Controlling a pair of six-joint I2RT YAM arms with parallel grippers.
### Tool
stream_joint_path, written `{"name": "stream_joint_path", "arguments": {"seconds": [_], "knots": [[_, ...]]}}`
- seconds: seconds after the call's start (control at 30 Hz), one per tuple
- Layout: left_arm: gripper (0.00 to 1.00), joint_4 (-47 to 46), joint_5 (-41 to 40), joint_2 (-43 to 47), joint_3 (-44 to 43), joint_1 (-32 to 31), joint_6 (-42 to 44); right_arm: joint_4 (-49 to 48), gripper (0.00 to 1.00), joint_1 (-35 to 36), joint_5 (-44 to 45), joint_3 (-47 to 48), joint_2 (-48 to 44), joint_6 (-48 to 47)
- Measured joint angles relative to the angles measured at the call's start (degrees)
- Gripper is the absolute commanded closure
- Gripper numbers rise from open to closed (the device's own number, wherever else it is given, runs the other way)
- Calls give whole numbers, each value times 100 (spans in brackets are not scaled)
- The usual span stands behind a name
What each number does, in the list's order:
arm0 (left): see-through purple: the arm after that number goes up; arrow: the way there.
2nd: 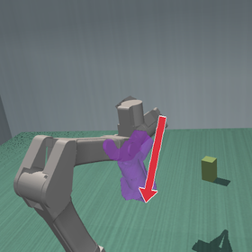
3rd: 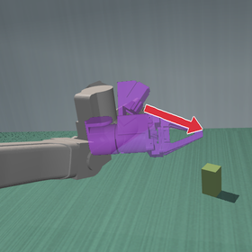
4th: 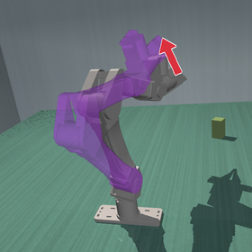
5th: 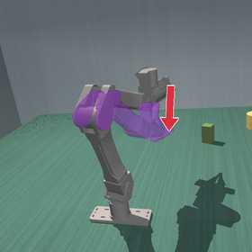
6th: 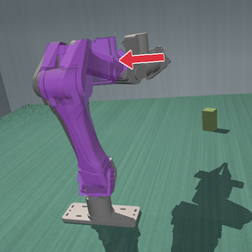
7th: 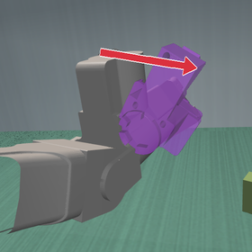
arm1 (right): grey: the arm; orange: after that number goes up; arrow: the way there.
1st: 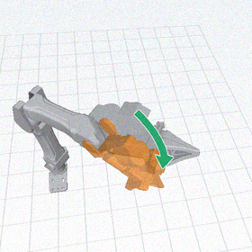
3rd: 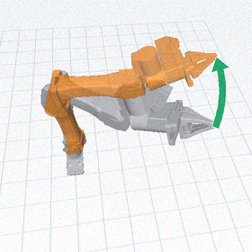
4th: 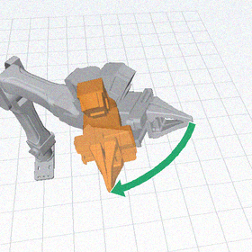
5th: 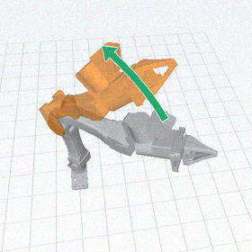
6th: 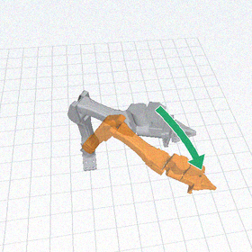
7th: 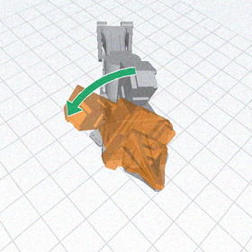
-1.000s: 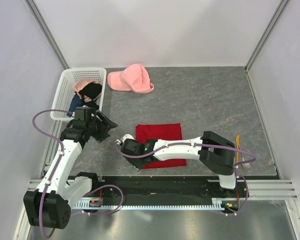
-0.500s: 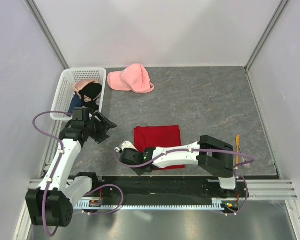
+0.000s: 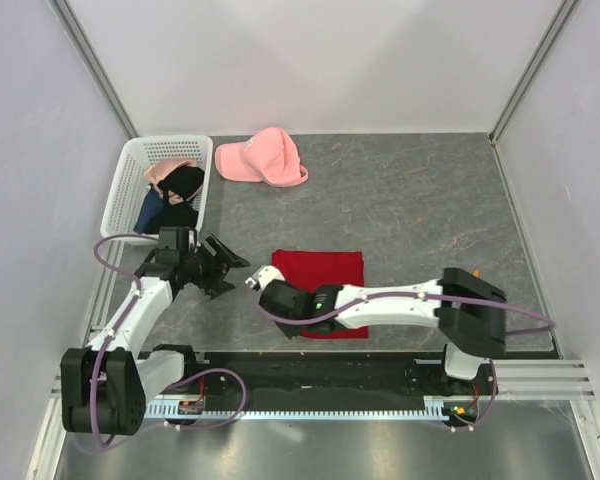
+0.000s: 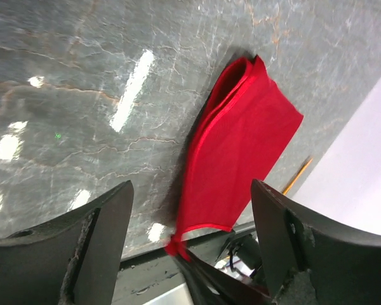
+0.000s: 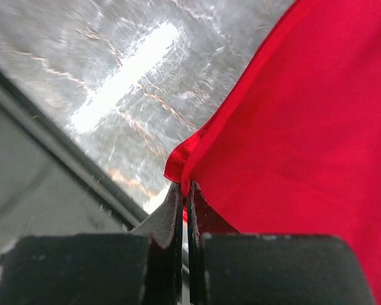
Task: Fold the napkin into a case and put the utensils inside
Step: Fold the lower triangle-folded napkin at the center of the board.
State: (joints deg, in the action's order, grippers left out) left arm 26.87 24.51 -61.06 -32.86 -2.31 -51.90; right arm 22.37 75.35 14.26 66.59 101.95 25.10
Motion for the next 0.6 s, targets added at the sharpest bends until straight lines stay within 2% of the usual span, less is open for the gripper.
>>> {"name": "stream_joint_path", "arguments": {"seconds": [0.23, 0.6], "knots": [[14, -905, 114, -63, 389, -442, -369, -822, 100, -498, -872, -1075, -1287, -249], [14, -2055, -369, -682, 544, -1191, -966, -1547, 100, -992, -1641, -2284, -2452, -219]]}}
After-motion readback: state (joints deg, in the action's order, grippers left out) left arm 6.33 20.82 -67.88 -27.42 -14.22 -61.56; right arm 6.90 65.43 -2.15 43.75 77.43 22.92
